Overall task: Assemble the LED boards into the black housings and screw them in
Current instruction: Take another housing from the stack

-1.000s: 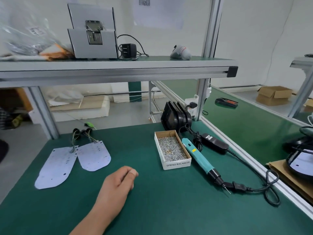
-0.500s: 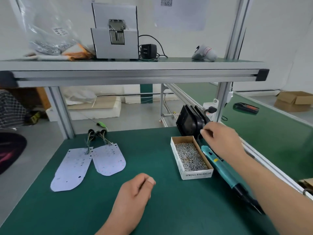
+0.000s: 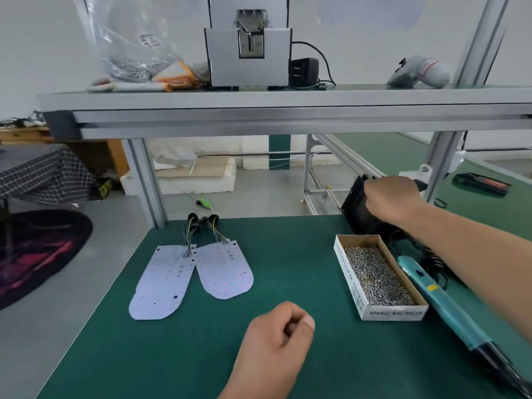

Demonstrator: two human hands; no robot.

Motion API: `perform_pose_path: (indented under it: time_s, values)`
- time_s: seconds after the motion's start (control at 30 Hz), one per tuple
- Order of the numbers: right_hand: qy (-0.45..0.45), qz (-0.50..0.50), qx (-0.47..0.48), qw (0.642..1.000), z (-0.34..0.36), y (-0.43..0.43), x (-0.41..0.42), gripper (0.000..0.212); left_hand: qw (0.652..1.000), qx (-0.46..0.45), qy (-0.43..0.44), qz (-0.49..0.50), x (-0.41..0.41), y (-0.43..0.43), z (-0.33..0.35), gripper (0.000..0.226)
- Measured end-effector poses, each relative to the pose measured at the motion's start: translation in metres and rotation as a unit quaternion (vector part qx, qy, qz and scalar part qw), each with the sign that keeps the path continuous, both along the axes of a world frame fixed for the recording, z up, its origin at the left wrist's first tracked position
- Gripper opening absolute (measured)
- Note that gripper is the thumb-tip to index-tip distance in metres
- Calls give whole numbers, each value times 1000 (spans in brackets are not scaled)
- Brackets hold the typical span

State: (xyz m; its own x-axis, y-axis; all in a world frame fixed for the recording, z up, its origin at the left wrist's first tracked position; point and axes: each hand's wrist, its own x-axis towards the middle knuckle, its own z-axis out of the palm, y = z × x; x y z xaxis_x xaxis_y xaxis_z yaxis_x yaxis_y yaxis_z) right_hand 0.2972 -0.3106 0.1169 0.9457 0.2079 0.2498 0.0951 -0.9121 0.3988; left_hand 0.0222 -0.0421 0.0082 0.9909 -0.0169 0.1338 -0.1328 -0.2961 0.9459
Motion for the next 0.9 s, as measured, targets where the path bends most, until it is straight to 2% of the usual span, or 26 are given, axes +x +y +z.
perform_pose_path:
  time_s: [0.1,0.3,0.57,0.67,0.8,0.9]
  values:
    - [7,5,-9,1000,-1,-2,2,21,1000,16,-8,0,-1,0,0,28]
    - [20,13,-18,1000,-4,-5,5,18,1000,18,-5,-2,-1,-1,2,29]
    - [-5,27,-28,999,-5,-6,0,26,1000,17,-1,0,-1,0,3,30]
    - [-22,32,-23,999,0,-3,-7,15,1000,16,-3,-1,-1,0,2,30]
    - [-51,43,33,997,13,12,-26,7,1000,5,-4,-1,-1,1,2,28]
    - [-102,84,173,976,17,22,-56,7,1000,-13,-2,13,0,2,3,28]
